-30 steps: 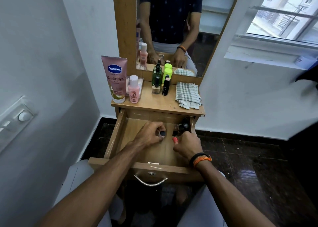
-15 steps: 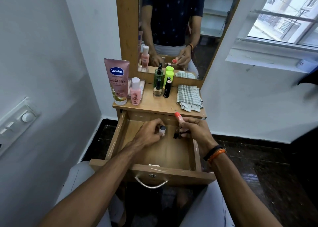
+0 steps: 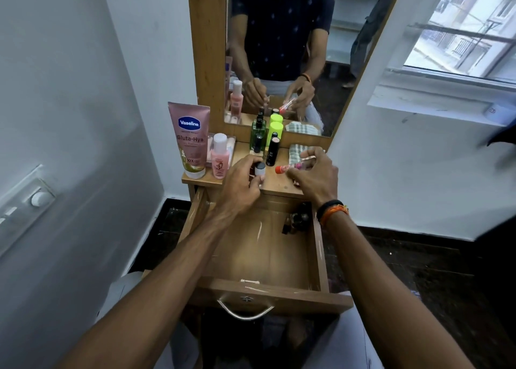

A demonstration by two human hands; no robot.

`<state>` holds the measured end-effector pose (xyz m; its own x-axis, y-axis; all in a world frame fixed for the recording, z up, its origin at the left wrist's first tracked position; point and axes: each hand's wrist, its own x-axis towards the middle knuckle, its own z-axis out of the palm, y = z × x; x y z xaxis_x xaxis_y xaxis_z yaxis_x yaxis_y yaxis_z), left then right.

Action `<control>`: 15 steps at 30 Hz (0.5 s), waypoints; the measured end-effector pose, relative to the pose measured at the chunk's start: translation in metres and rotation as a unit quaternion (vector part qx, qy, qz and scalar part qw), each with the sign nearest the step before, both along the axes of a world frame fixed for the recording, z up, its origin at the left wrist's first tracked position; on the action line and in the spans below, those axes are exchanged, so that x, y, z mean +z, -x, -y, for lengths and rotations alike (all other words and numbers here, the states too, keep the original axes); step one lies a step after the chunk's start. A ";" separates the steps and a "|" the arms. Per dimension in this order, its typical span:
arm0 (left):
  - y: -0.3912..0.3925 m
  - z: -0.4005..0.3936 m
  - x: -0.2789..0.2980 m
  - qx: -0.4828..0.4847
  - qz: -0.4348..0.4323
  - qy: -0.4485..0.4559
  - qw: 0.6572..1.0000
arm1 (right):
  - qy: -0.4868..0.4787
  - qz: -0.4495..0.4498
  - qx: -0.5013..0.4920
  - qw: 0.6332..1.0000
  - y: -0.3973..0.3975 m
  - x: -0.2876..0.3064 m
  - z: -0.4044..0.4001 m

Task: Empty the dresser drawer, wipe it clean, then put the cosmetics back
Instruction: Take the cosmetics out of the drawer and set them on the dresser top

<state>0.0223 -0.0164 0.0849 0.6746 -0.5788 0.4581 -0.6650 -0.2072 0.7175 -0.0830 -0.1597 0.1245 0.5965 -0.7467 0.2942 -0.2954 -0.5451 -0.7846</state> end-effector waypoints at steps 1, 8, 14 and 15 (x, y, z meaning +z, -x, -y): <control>-0.002 0.003 0.001 0.008 -0.004 0.001 1.000 | 0.011 -0.002 0.004 1.000 -0.006 0.001 0.000; -0.008 0.018 0.000 0.055 -0.050 0.009 0.997 | 0.076 -0.042 0.033 0.996 -0.036 0.002 0.000; -0.015 0.022 -0.001 0.067 -0.022 -0.009 0.997 | 0.125 -0.092 0.029 0.987 -0.047 -0.001 0.005; -0.017 0.023 -0.002 0.071 -0.021 -0.015 0.997 | 0.124 -0.094 0.028 0.987 -0.048 -0.002 0.006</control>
